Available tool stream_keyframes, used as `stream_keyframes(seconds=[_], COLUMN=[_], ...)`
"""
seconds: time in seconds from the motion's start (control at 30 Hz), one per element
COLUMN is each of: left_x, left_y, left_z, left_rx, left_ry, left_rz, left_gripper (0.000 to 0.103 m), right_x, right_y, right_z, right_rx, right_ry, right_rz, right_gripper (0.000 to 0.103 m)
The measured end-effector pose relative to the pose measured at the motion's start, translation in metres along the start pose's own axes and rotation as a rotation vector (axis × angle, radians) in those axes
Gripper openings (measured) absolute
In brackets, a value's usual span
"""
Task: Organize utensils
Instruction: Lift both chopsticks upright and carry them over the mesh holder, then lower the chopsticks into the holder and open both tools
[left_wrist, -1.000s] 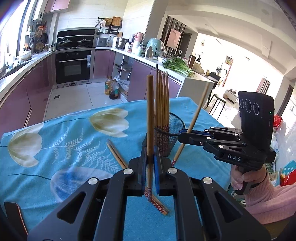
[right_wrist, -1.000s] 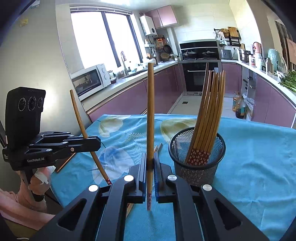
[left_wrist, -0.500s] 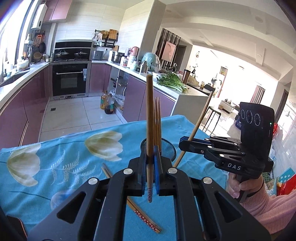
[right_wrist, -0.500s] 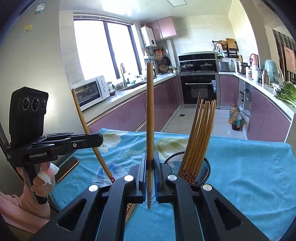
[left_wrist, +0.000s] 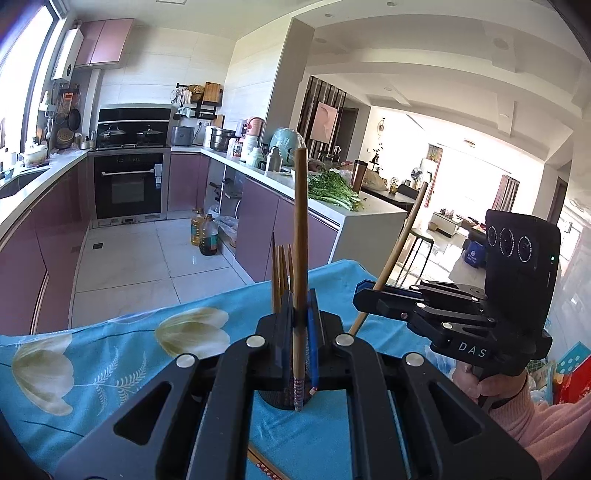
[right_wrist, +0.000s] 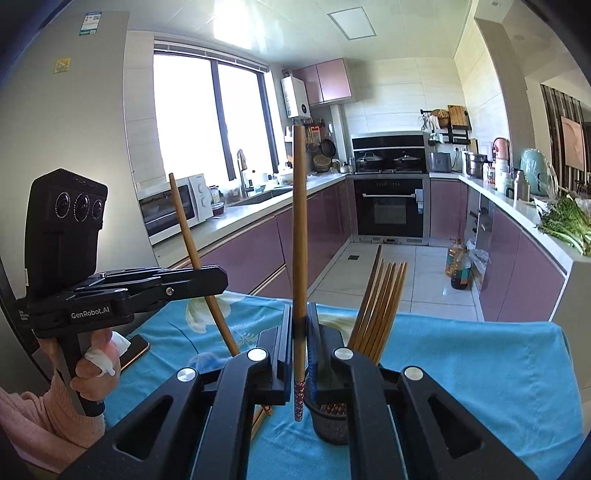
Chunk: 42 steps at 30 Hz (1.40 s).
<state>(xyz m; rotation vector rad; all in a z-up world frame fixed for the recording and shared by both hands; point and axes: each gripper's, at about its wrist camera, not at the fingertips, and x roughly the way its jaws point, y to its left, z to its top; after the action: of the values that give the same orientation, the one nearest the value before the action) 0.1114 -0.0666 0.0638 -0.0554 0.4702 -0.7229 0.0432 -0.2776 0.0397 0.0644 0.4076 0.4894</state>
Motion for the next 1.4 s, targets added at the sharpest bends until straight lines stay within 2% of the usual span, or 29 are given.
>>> stream_keyframes(seconds=[0.3, 0.63, 1.0, 1.4], left_x=[0.011, 0.033, 0.078, 0.105], left_y=[-0.013, -0.024, -0.023, -0.017], left_z=[0.020, 0.021, 0.003, -0.017], left_rx=[0.026, 0.039, 0.071, 0.113], left_ry=[-0.030, -0.060, 0.063, 0.196], left_rz=[0.001, 0.000, 0.035, 0.034], left_gripper=[0.008, 0.008, 0.008, 0.008], right_x=[0.000, 0.019, 0.045, 0.068], right_y=[-0.006, -0.018, -0.027, -0.025], right_z=[0.010, 0.011, -0.006, -0.022], right_rx=[-0.003, 0.019, 0.060, 0.083], right_ry=[-0.030, -0.038, 0.044, 0.140], right_rz=[-0.018, -0.053, -0.069, -0.052], right_gripper=[0.006, 0.006, 0.006, 0.006])
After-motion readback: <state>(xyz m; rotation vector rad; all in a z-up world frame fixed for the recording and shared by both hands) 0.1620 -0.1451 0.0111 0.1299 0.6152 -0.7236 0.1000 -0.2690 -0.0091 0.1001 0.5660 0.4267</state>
